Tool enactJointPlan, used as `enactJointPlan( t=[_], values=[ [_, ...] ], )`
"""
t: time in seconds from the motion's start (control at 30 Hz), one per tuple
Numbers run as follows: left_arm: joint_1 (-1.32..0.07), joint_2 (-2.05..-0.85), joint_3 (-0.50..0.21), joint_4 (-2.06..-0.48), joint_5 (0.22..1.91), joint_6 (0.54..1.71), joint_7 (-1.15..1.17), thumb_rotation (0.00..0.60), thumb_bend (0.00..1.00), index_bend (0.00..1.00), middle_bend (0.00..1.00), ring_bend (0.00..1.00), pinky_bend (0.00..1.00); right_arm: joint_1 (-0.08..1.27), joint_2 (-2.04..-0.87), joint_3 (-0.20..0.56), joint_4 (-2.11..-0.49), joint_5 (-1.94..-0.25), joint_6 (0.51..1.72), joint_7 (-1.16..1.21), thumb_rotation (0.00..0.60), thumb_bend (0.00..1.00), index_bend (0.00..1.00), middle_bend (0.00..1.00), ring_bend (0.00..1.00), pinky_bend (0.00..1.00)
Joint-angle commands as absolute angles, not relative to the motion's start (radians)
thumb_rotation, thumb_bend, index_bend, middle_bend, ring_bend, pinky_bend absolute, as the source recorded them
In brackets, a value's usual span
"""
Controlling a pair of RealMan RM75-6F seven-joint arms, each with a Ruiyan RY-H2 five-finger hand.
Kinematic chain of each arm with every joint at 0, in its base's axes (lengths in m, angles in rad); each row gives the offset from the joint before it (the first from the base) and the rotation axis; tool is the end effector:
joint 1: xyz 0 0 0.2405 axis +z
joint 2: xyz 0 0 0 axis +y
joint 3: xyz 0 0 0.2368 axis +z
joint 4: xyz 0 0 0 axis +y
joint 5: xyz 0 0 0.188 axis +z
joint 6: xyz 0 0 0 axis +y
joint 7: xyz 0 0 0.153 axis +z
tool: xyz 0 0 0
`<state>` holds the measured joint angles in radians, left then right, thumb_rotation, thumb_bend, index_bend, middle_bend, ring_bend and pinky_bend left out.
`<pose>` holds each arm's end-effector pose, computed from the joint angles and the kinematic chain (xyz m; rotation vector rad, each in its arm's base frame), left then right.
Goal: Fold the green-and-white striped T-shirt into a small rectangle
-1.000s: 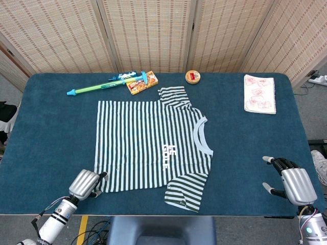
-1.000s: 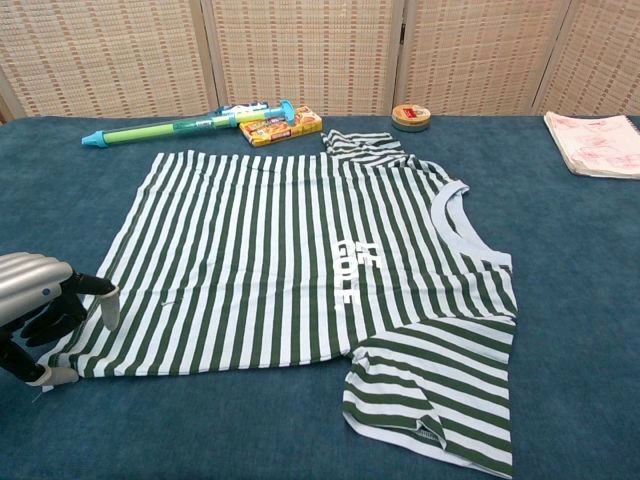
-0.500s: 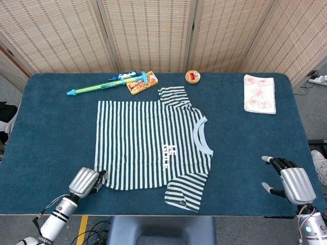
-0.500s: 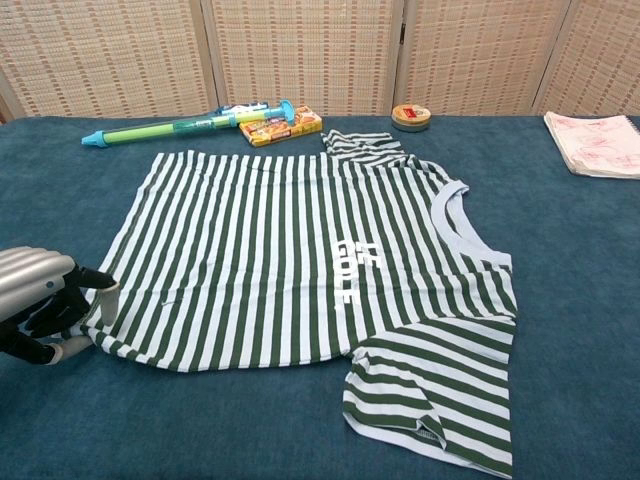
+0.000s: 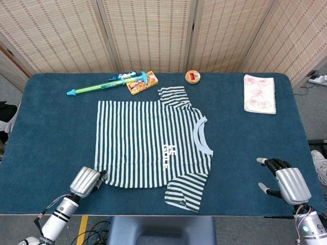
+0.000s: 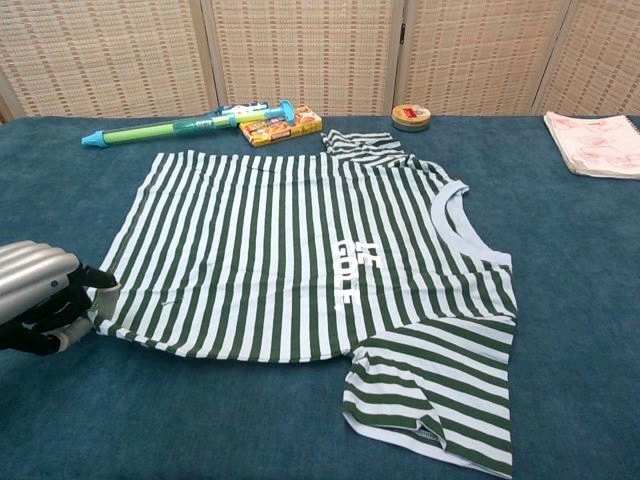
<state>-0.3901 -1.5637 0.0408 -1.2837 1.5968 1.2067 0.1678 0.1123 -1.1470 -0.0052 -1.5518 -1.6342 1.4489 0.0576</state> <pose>-0.2301 0.2387 0.0034 -1.9236 -0.7928 -0.8860 -0.2773 -0.1827 0.1464 1.5581 -0.9204 0.9479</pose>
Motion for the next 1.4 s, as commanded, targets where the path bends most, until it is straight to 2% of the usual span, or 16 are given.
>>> enactJointPlan(
  t=[0.03,0.1,0.17,0.27,0.37,0.53,1.0,1.4],
  values=[
    [-0.392,-1.551,0.044,-1.303,1.598,1.204,0.186,0.600,0.59,0.61,0.92,0.84,0.89,0.128,-1.156,-0.015,-1.531,-1.668,1.440,0.021,0.600,0.22,0.25,0.45,0.44,0.45],
    [-0.394,-1.543,0.044,-1.316,1.593,1.198,0.196,0.600,0.59,0.61,0.92,0.84,0.89,0.146,-1.163,-0.021,-1.513,-1.701,1.426,-0.016,0.600,0.23,0.26,0.51,0.52,0.54],
    [-0.394,-1.538,0.044,-1.326,1.587,1.193,0.200,0.600,0.59,0.61,0.92,0.84,0.89,0.167,-1.171,-0.027,-1.500,-1.732,1.409,-0.041,0.600,0.23,0.27,0.61,0.62,0.68],
    [-0.393,-1.534,0.044,-1.335,1.581,1.191,0.203,0.600,0.59,0.61,0.92,0.84,0.89,0.207,-1.191,-0.033,-1.487,-1.773,1.372,-0.059,0.600,0.23,0.29,0.75,0.74,0.81],
    [-0.392,-1.533,0.043,-1.343,1.576,1.191,0.207,0.600,0.59,0.61,0.92,0.84,0.89,0.247,-1.224,-0.029,-1.465,-1.789,1.330,-0.064,0.600,0.21,0.33,0.85,0.84,0.89],
    [-0.392,-1.531,0.043,-1.348,1.572,1.190,0.209,0.600,0.59,0.61,0.92,0.84,0.89,0.310,-1.304,-0.022,-1.405,-1.802,1.265,-0.074,0.600,0.16,0.39,0.91,0.92,0.98],
    [-0.389,-1.526,0.041,-1.349,1.559,1.191,0.197,0.600,0.59,0.61,0.92,0.84,0.89,0.419,-1.477,-0.022,-1.220,-1.789,1.163,-0.065,0.600,0.15,0.43,0.93,0.95,1.00],
    [-0.393,-1.526,0.039,-1.350,1.553,1.184,0.191,0.600,0.59,0.61,0.92,0.84,0.89,0.464,-1.598,-0.022,-1.085,-1.784,1.184,-0.046,0.600,0.15,0.44,0.93,0.95,1.00]
  ],
)
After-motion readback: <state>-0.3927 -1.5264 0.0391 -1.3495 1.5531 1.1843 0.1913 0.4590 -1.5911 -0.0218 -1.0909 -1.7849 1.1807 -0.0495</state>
